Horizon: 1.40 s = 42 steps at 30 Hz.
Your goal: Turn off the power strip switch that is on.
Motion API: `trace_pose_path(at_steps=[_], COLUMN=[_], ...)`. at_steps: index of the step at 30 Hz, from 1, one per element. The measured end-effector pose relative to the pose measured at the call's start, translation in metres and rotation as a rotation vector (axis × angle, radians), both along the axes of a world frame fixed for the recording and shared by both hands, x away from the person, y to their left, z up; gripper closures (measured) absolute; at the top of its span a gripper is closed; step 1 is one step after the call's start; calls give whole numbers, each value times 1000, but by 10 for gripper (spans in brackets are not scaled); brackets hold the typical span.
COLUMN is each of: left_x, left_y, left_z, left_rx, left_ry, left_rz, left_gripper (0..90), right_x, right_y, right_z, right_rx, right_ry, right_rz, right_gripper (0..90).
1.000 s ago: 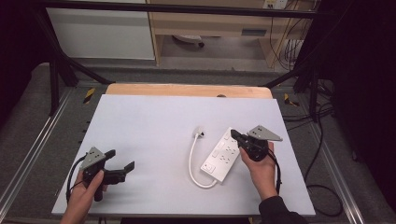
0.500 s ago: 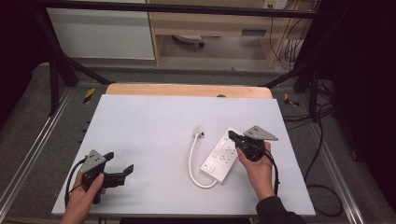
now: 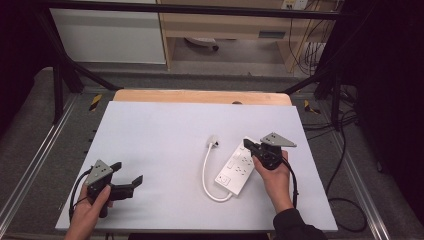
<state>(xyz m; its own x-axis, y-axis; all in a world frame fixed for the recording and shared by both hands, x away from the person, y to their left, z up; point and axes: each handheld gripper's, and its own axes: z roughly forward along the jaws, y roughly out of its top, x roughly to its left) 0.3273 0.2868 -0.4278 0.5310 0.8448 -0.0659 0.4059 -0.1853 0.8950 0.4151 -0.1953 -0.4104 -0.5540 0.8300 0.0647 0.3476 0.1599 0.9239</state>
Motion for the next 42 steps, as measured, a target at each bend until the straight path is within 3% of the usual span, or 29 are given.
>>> trace_pose_path(at_steps=[16,27,42], left_x=[0,0,0], left_y=[-2,-2,-2], left_z=[0,-1,0], left_rx=[-6,-1,1], left_ry=[2,7,5], left_rz=[-14,-16,-20], left_gripper=[55,55,56], right_x=[3,15,16], right_y=[16,14,15], right_z=[-15,-28,-32], right_rx=[-116,-105,-134], right_ry=[56,113,125], right_rz=[42,31,48], right_gripper=[900,900,900])
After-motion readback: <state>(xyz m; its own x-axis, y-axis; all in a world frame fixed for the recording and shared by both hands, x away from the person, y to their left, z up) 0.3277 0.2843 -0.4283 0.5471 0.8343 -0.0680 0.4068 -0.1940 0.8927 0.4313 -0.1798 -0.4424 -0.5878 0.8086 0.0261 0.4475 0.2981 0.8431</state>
